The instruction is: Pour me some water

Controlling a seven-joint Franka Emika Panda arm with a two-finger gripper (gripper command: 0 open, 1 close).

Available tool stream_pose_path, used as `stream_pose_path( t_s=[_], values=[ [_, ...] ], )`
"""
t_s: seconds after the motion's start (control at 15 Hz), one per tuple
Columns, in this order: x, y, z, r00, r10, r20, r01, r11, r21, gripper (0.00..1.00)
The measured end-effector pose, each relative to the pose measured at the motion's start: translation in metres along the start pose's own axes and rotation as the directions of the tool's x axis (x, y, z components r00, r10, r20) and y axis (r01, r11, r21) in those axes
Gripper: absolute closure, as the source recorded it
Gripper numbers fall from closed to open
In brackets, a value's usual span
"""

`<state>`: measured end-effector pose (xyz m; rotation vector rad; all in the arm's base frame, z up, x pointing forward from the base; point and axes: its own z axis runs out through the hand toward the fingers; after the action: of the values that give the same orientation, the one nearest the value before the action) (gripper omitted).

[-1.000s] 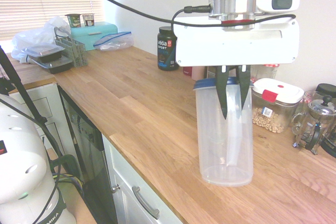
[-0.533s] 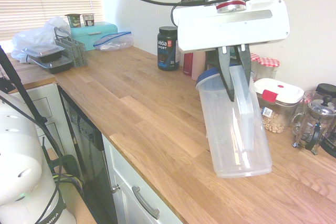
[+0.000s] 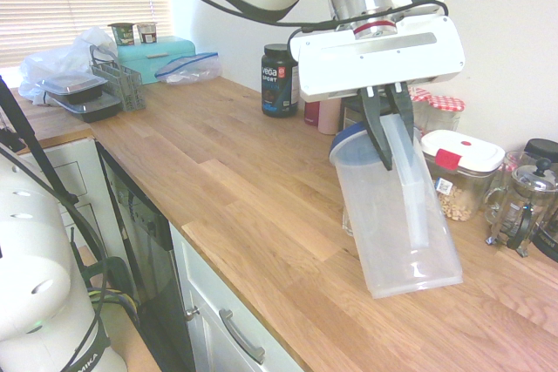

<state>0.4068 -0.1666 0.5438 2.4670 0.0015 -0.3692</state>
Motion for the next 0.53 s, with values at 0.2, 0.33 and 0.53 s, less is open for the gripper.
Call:
stream_pose_path(
  t_s=[0.2, 0.33, 0.53],
  values=[
    [0.005, -0.003, 0.0, 1.0, 0.005, 0.007, -0.005, 1.0, -0.015, 1.0],
    [0.005, 0.0, -0.001, 1.0, 0.012, 0.004, -0.012, 1.0, -0.011, 1.0],
    [-0.013, 0.025, 0.001, 0.997, 0.065, -0.052, -0.059, 0.993, 0.103, 1.0]
  ],
)
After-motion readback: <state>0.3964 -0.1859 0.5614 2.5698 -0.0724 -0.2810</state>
